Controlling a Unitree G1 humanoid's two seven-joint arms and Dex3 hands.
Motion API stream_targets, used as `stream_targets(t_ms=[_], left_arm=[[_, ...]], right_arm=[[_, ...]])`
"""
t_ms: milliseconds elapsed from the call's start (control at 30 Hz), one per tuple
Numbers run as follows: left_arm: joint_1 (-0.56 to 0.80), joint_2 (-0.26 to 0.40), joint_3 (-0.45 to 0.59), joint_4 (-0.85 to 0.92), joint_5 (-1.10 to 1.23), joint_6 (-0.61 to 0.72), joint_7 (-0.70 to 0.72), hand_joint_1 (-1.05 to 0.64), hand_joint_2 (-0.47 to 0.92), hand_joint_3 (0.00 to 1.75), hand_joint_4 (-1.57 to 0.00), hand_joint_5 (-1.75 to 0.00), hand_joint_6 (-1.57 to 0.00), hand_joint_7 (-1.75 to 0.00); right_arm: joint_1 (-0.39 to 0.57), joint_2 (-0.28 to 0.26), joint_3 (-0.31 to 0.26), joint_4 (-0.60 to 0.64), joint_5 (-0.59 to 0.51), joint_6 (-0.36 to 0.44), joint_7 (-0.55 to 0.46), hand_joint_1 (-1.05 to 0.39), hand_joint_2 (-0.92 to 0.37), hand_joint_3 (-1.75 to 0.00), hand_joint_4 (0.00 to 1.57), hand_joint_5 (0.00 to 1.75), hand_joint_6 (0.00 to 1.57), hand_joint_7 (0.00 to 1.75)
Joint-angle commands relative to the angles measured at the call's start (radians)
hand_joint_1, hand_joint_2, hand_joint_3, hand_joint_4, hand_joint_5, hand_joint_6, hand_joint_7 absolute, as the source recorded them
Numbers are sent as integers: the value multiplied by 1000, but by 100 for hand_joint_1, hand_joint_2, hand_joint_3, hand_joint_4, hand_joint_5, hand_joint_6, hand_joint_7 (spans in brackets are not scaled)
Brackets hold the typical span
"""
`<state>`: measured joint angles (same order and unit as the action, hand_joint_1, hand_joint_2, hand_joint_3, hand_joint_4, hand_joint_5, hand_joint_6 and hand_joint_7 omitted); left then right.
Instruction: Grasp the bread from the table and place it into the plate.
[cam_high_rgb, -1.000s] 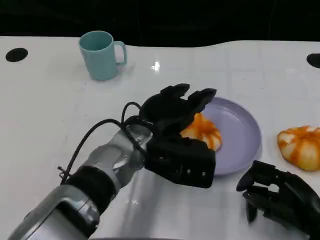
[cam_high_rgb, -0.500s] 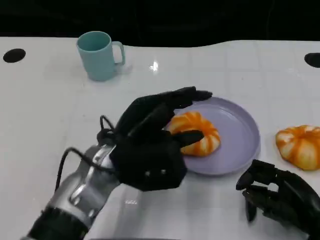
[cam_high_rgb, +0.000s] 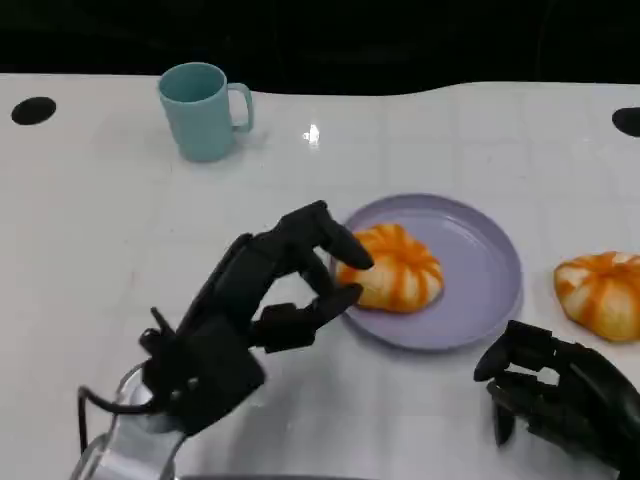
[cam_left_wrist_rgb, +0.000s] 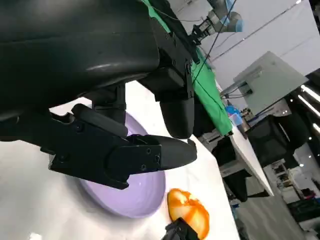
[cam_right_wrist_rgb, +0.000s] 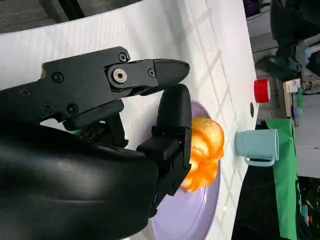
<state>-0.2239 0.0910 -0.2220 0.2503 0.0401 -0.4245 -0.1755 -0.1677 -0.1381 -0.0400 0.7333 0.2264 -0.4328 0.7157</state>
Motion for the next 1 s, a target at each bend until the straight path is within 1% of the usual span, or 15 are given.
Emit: stream_targets(t_ms=[33, 67, 133, 267, 333, 400, 600, 1000], left_arm=[[92, 18, 52, -70, -140, 19, -98, -43, 89, 67, -55, -161, -50, -140], [107, 19, 59, -82, -149, 25, -105, -42, 83, 80, -56, -163, -50, -144], [138, 22, 72, -101, -159, 29, -117, -42, 77, 92, -57, -165, -51, -147], [183, 13, 93, -116, -195, 36, -140, -46, 71, 99, -58, -168, -51, -152], [213, -3, 107, -134, -278, 91, -174, -48, 67, 102, -58, -170, -53, -151], [235, -20, 119, -142, -359, 136, -216, -48, 66, 103, -59, -172, -54, -148], [266, -52, 148, -121, -431, 142, -295, -50, 66, 98, -62, -175, -54, -151], [266, -72, 171, -119, -422, 150, -321, -50, 67, 97, -62, -175, -53, -153]], right_arm=[[22, -15, -1, 17, -8, 22, 9, -53, -92, -27, 67, 175, 65, 141], [21, -15, -3, 18, -4, 24, 13, -52, -92, -28, 66, 175, 64, 140], [20, -14, -4, 21, -2, 24, 17, -52, -92, -28, 66, 175, 64, 140], [17, -15, -9, 28, 0, 28, 22, -52, -92, -27, 66, 175, 64, 140], [15, -15, -9, 34, -3, 19, 27, -52, -92, -28, 66, 175, 64, 140], [15, -15, -11, 33, -1, 16, 32, -52, -92, -28, 66, 175, 64, 140], [16, -15, -12, 33, -3, 16, 37, -51, -92, -28, 66, 175, 64, 140], [16, -14, -16, 34, -5, 16, 39, -50, -92, -28, 66, 175, 64, 139]])
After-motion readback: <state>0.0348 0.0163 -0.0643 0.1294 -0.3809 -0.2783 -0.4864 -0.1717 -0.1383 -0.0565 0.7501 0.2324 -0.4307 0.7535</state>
